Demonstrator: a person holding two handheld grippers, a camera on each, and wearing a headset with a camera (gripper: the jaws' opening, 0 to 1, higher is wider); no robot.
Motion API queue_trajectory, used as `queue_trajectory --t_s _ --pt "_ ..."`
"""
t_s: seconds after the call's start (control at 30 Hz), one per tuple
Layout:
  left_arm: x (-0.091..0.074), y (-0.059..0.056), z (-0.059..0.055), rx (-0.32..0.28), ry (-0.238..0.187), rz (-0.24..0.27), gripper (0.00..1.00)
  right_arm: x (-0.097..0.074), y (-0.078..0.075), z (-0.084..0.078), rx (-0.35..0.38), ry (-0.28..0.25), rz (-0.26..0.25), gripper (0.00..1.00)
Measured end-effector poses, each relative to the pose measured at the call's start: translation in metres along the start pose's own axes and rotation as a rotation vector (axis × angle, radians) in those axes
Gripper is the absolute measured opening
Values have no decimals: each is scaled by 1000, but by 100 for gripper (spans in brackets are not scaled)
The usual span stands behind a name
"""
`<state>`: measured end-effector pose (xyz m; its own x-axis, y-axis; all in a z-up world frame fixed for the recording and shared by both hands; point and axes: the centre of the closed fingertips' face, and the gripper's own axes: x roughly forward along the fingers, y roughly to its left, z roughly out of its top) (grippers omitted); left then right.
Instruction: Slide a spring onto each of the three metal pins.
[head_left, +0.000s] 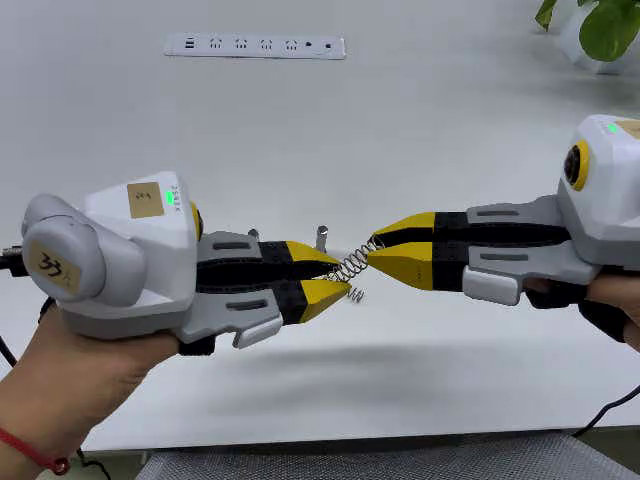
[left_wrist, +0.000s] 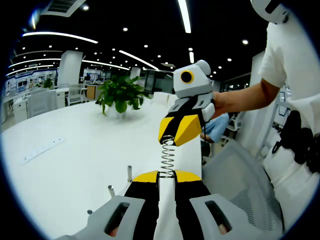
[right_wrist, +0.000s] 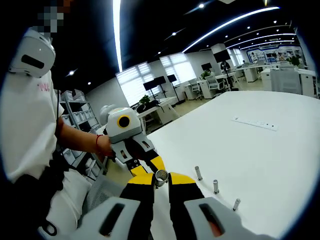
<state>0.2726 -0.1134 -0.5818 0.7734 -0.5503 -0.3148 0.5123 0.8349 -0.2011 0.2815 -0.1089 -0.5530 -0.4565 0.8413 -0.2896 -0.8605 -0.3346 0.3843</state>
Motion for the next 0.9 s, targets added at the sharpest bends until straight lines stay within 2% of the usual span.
queue_trajectory --t_s 0.17,0.9 --pt "1 -1 -1 -2 4 -9 10 1 4 1 -20 13 12 11" --pt "8 -10 -7 17 34 -38 10 7 15 -2 -180 145 47 11"
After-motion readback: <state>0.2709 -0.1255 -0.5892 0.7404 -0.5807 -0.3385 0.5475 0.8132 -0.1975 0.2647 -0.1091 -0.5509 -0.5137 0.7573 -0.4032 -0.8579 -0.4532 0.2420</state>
